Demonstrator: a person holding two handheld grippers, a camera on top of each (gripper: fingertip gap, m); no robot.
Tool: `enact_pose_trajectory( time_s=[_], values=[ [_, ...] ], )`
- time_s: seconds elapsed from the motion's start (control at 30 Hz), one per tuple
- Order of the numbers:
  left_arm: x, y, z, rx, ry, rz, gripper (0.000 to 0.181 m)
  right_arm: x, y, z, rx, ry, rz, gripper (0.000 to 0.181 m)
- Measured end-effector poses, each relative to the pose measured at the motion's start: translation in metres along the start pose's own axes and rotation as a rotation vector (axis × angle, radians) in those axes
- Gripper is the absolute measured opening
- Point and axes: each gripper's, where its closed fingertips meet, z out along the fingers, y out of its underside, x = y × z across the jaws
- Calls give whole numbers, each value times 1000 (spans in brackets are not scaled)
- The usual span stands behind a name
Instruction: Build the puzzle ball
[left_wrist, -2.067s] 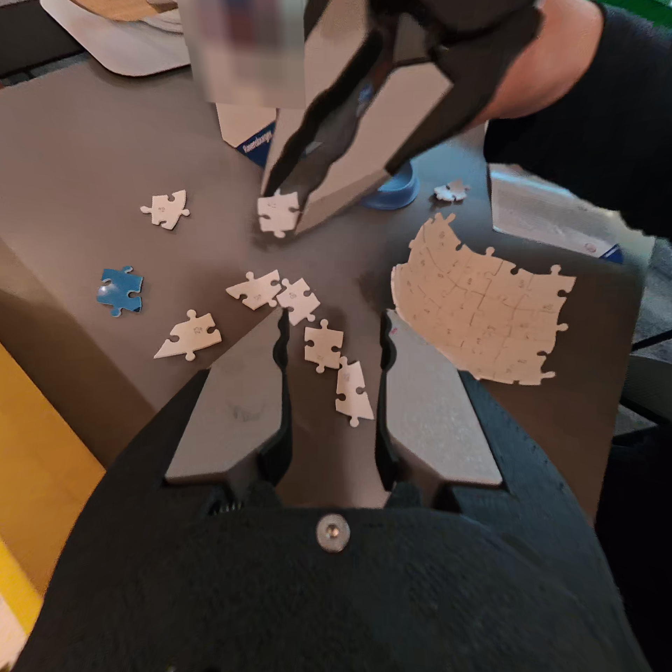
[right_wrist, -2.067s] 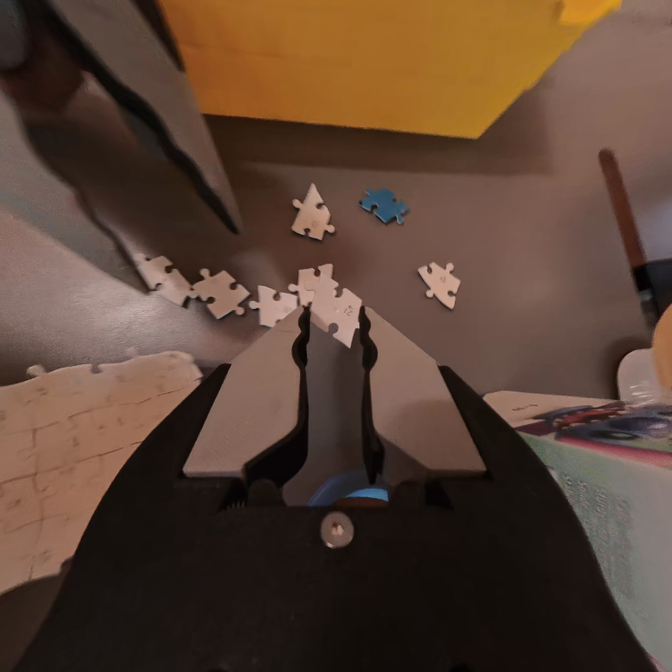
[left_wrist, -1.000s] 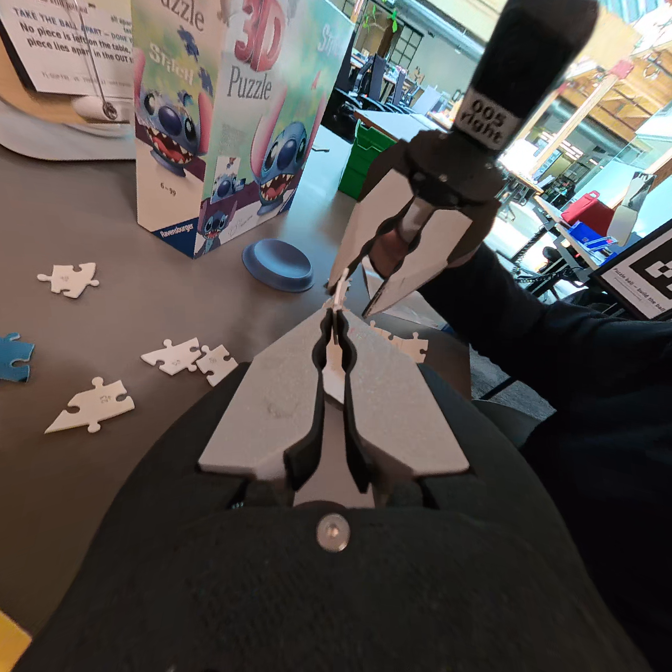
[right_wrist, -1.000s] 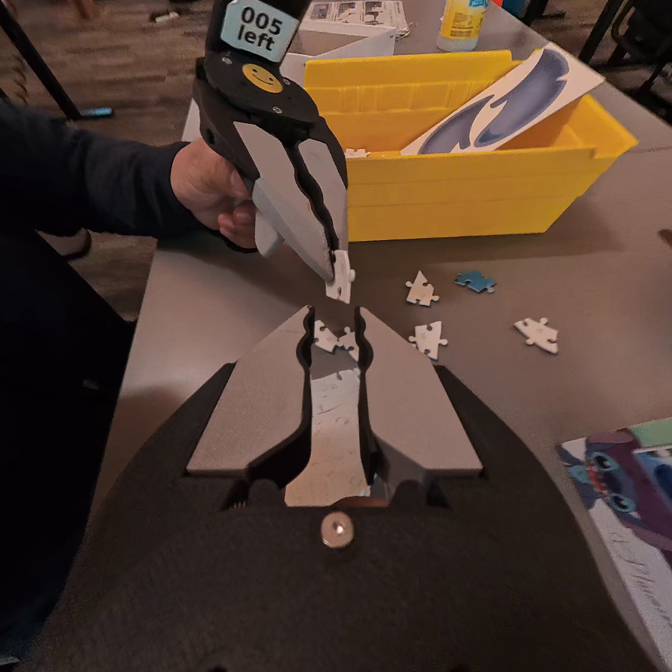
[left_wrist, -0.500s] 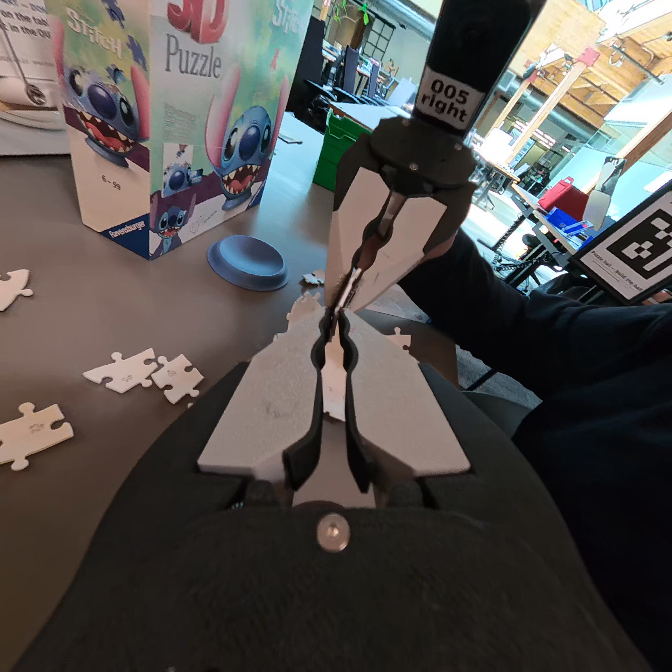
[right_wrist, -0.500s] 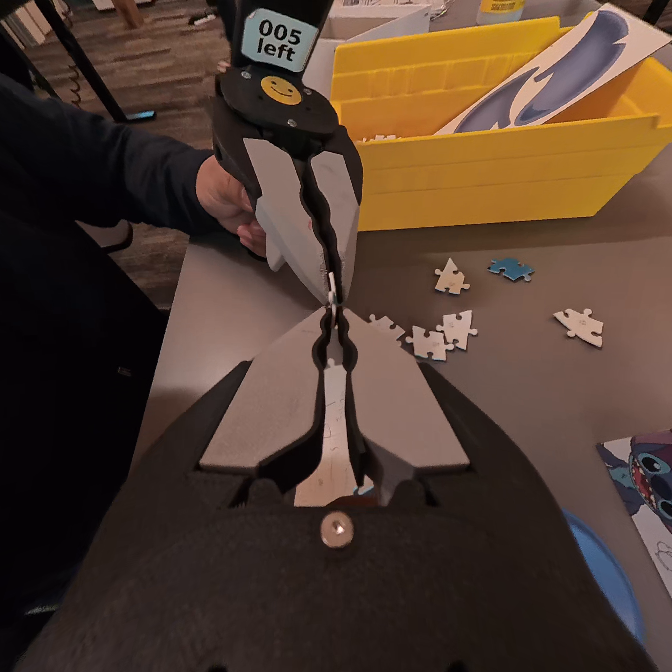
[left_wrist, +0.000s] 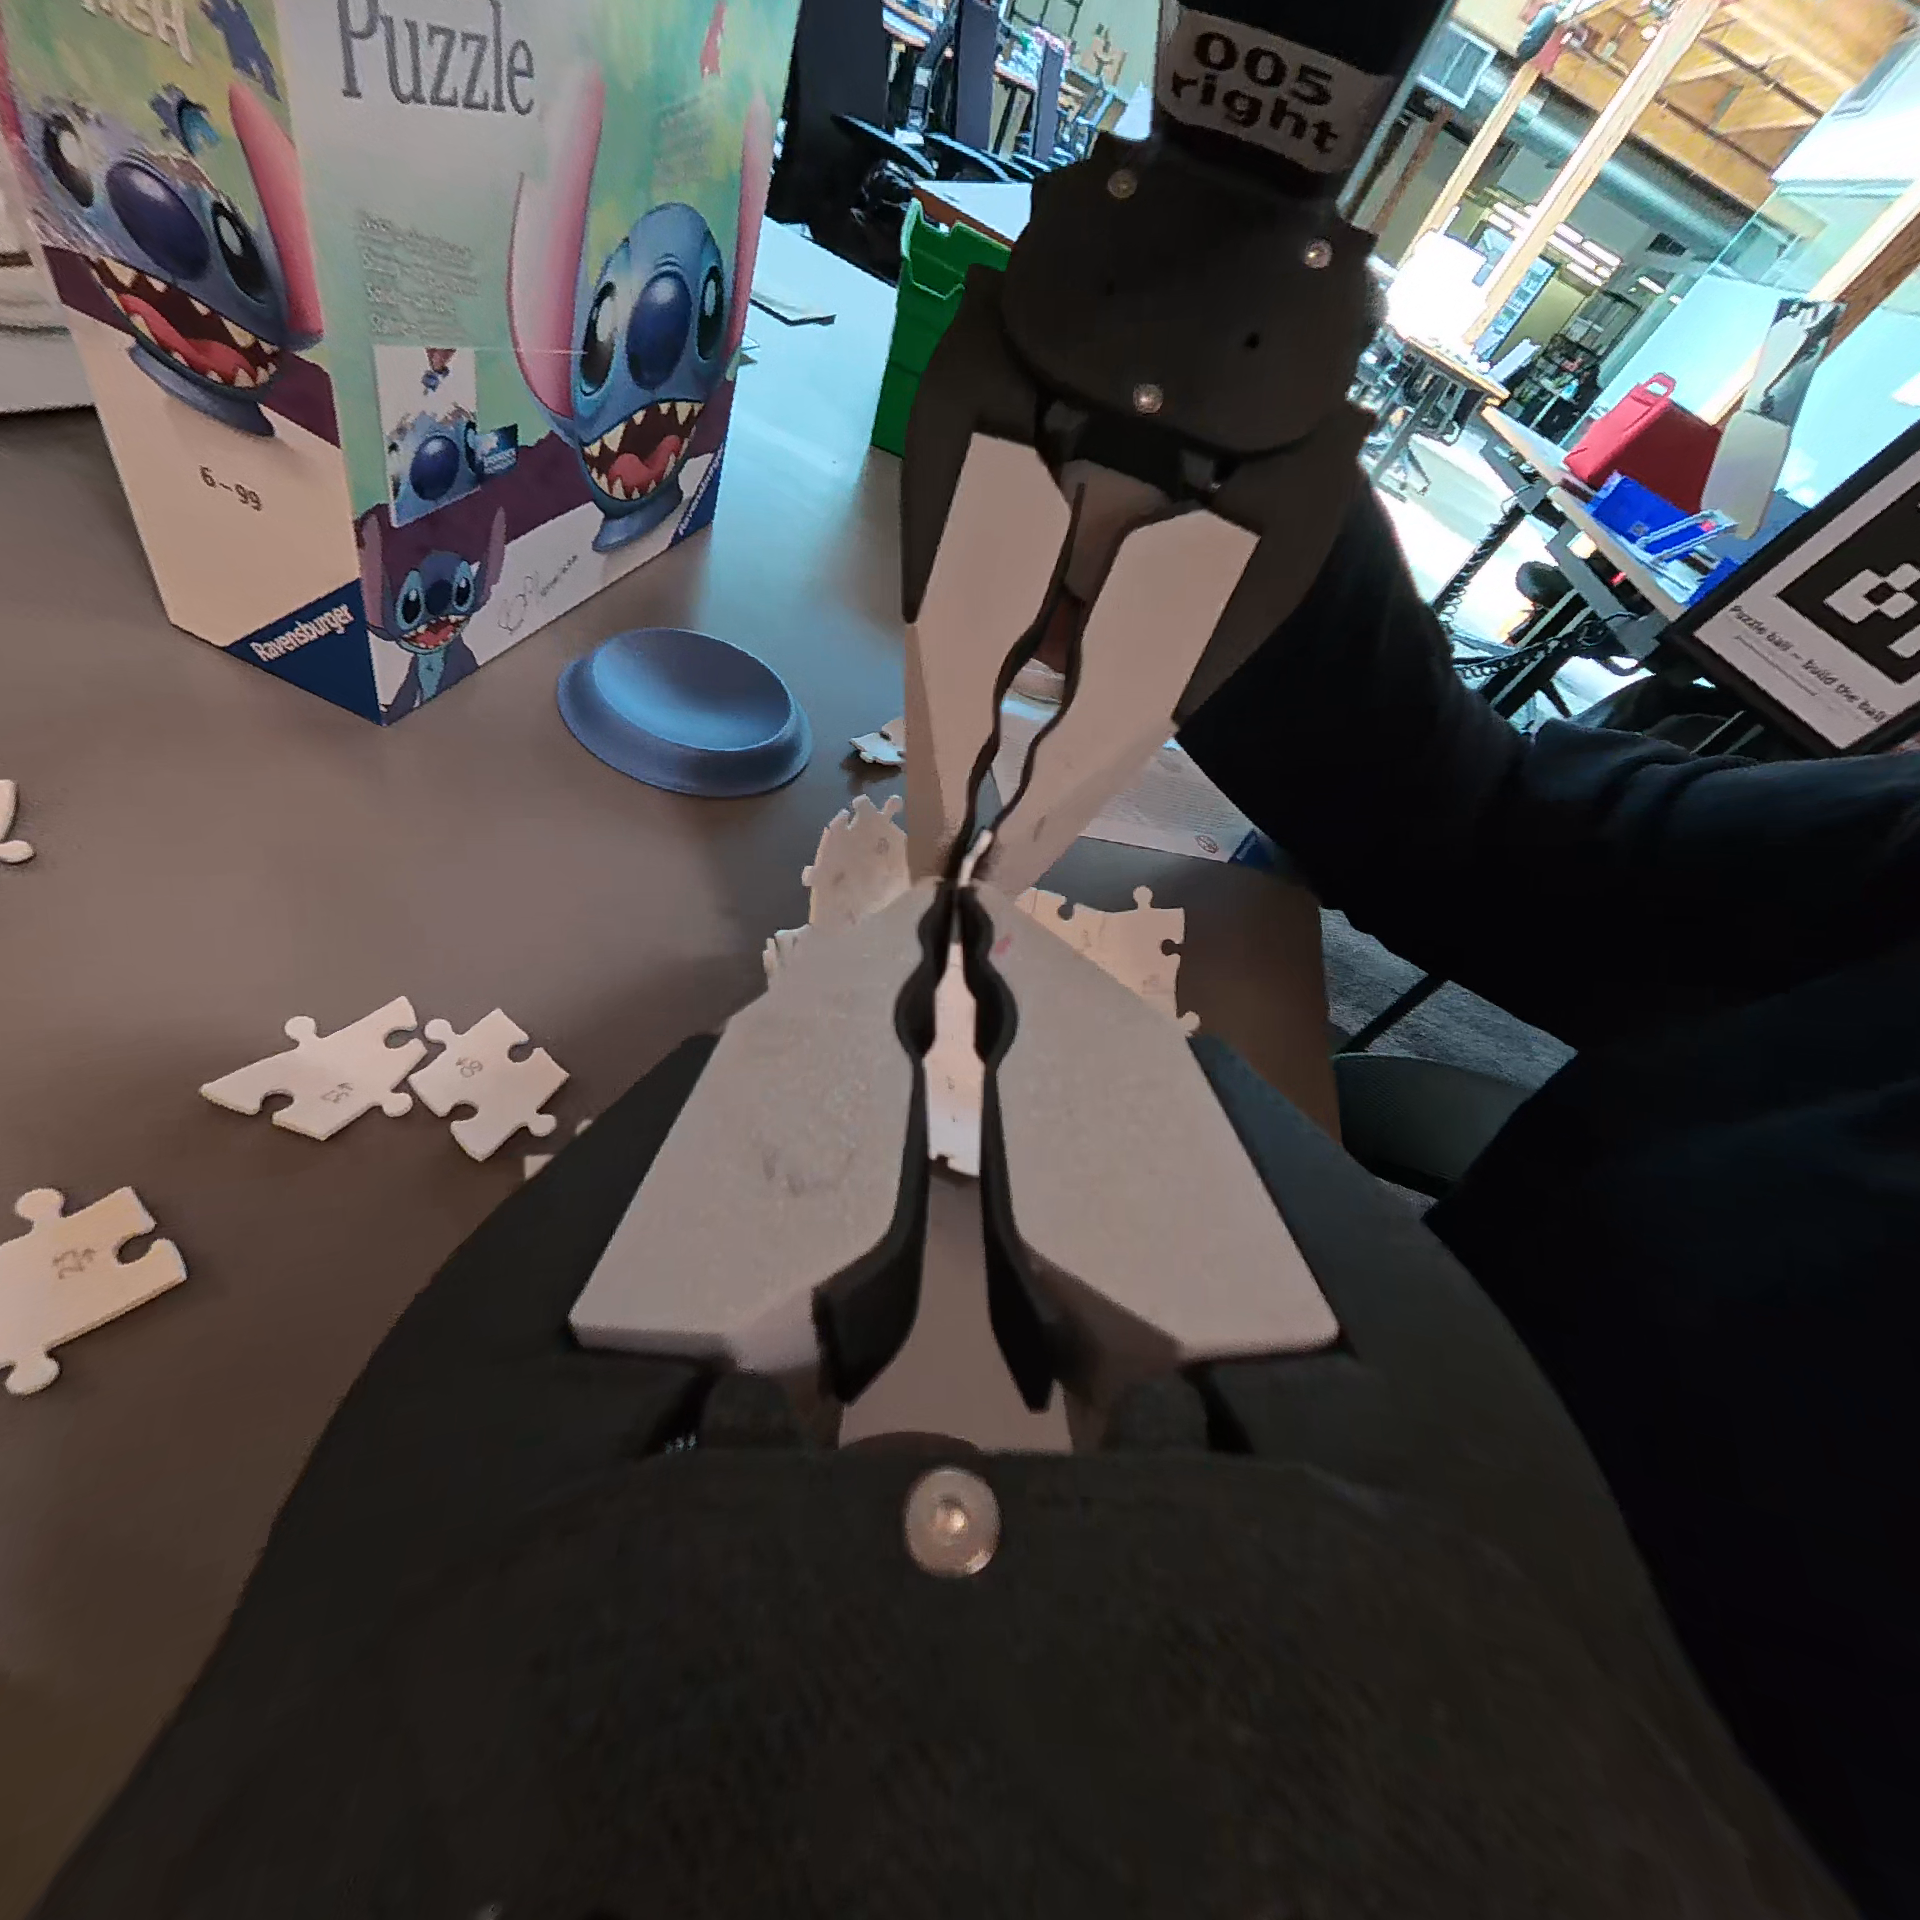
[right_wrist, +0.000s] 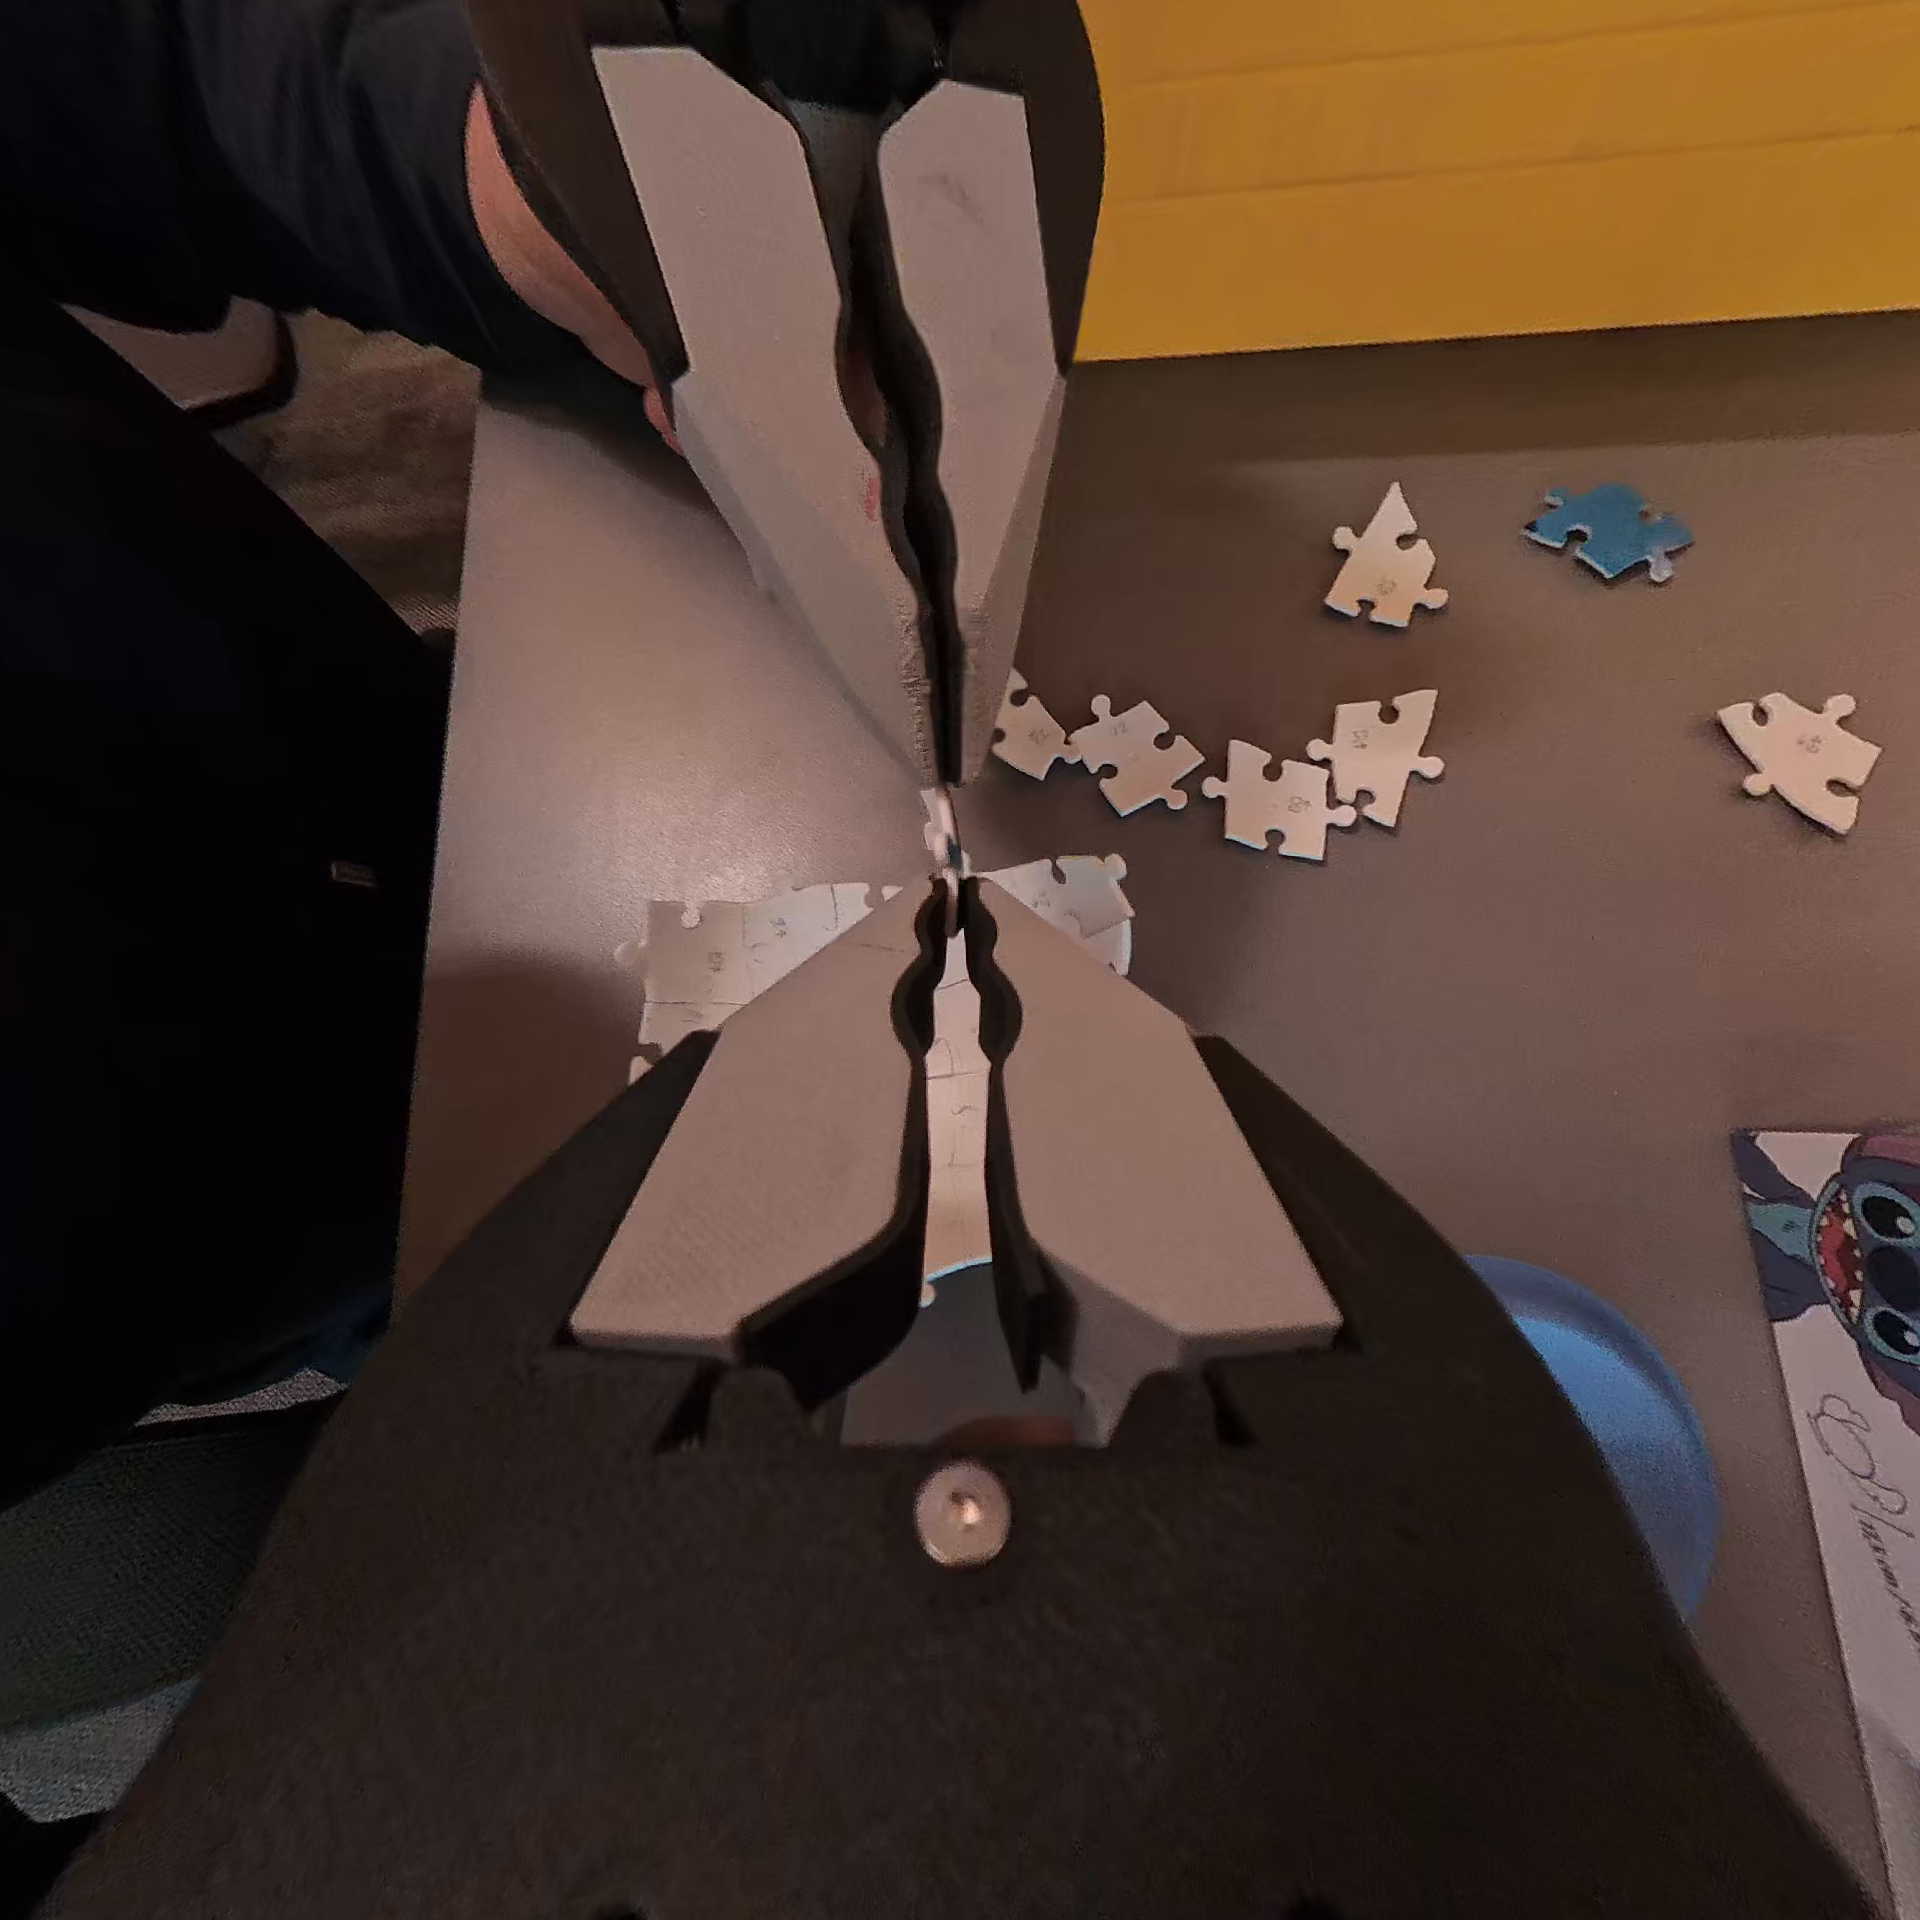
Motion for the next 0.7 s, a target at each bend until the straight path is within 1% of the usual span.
enact_pose_trajectory(
  time_s=[0.33, 0.57, 0.7],
  values=[
    [-4, 8, 5, -34, -6, -32, 0, 4, 6, -1, -4, 7, 25, 0],
    [-10, 15, 7, -71, -31, -44, 0, 7, 5, -6, 40, -3, 63, 0],
    [-9, 18, 9, -78, -14, -58, 0, 7, 4, -9, 79, -33, 100, 0]
  ],
)
